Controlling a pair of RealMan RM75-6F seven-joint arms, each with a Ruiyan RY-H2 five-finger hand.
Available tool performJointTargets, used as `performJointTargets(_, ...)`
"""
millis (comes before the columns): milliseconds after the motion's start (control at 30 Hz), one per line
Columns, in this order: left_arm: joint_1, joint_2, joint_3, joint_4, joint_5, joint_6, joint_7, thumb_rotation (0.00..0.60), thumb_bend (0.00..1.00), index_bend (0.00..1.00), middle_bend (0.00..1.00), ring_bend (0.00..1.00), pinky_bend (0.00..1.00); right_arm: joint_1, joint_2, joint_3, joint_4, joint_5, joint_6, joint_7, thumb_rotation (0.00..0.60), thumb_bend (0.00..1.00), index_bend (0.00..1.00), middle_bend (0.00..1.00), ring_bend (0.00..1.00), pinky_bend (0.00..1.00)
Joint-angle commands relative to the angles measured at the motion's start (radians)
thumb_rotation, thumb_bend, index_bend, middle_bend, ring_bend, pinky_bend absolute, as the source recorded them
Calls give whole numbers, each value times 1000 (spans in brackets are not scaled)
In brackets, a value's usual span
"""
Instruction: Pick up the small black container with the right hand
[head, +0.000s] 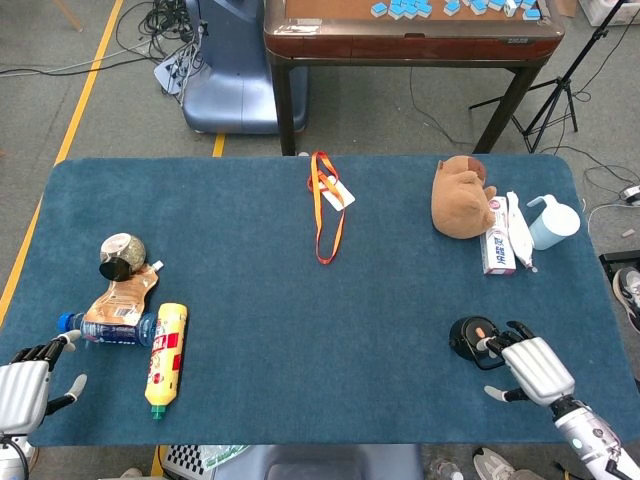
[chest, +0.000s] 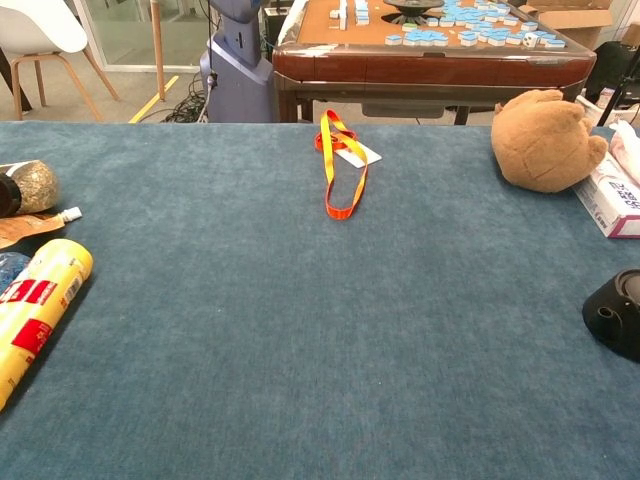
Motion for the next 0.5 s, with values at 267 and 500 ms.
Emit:
performJointTargets(267,2,0,1,-1,-1,-1,1,600,248,256,383,389,333,3,-30,-5,31,0,-13,18,542,17,341,438,313,139)
performJointTargets(500,4,-3,2,4,-4,-4,-1,600,248,256,383,389,333,-2,-37,-17,37,-2,-16,23,543,18,348,441,313,139)
